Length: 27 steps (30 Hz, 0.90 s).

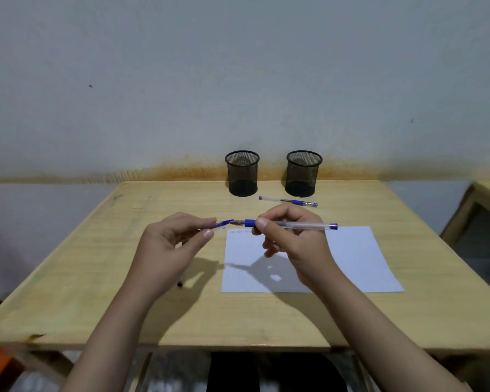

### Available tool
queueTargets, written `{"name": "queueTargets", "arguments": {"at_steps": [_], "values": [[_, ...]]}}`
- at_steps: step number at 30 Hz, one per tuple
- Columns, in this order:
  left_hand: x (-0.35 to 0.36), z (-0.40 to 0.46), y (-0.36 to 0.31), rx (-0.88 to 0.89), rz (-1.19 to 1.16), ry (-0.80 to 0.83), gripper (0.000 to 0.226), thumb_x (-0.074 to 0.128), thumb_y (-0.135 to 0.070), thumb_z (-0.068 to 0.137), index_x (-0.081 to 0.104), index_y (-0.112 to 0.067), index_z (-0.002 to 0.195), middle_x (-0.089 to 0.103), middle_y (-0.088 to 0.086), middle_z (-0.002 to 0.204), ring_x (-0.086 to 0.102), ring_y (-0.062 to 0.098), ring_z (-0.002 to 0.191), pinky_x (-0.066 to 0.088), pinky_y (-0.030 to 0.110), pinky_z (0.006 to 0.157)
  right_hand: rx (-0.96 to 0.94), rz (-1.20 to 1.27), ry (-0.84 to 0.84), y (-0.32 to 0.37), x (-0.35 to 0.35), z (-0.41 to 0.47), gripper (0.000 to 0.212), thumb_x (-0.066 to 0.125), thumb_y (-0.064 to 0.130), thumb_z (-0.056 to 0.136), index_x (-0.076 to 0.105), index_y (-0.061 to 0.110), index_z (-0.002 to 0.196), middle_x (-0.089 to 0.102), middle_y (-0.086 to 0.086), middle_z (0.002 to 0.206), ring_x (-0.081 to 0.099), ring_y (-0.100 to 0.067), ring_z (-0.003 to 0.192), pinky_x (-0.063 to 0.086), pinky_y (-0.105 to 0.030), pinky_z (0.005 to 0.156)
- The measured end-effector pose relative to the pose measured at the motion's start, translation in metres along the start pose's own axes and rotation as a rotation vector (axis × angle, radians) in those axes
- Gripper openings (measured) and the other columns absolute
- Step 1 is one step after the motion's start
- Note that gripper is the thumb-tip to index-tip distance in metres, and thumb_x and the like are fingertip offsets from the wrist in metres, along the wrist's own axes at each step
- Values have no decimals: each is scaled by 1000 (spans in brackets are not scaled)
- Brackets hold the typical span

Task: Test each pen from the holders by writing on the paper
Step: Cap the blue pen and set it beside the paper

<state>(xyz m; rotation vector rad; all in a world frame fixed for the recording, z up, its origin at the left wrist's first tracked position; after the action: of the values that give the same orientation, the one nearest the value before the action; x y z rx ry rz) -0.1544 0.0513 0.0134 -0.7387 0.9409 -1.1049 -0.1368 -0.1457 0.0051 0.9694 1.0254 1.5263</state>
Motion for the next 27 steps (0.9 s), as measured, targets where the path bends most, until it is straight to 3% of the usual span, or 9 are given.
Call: {"name": "queueTargets", "arguments": {"at_steps": [6,10,15,17,20,22,27], "values": [[28,-2,-13,47,4,86,29,69,-2,79,76,-29,85,70,-2,87,66,12,85,49,23,77,-20,-75,4,8,-3,-10,9,71,4,80,67,9,75,71,-3,66,61,-12,56,52,-26,49],[41,-5,-22,109,8,101,31,67,8,77,74,-22,83,67,-1,81,63,7,77,44,13,71,-92,-80,-34,19,-8,-20,13,72,2,79,67,11,72,69,-3,65,65,-16,56,55,-27,54],[56,-7,-23,152,-69,137,27,65,0,73,76,-24,80,67,-8,75,62,7,75,43,13,70,-103,-207,-61,22,-19,-33,17,76,5,76,69,19,70,70,2,71,70,-17,61,60,-34,61],[66,-2,-24,168,-31,182,30,66,4,75,75,-24,82,67,-10,78,62,5,76,43,11,71,-74,-219,11,22,-24,-33,21,78,4,73,71,24,72,74,-2,79,73,-20,70,59,-31,66],[79,12,-18,173,33,235,35,65,8,79,73,-26,85,68,-6,84,63,7,81,45,14,74,57,-145,220,8,-29,-31,20,65,-8,82,72,9,91,76,-9,89,74,-23,81,57,-27,74],[91,17,-11,159,54,262,34,66,6,79,74,-26,87,69,-5,84,64,11,83,45,17,76,200,-100,264,-7,-40,-31,20,56,-5,90,71,3,99,75,-14,94,72,-22,79,56,-27,72],[121,11,15,79,211,289,30,69,-18,82,66,-27,111,63,-16,106,58,-3,98,40,7,82,318,-246,-20,-30,-93,-29,7,71,-2,79,74,3,83,72,-26,83,66,-19,62,57,-35,71]]}}
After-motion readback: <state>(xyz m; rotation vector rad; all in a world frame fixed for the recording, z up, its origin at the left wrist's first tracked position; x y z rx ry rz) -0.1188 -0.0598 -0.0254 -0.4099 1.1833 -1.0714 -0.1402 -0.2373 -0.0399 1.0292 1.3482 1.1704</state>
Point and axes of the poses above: each hand's wrist, its own z-axis towards the middle knuckle, its own x-axis out of the palm, y = z × x, the point moved 10 cm from there along z, towards the middle knuckle
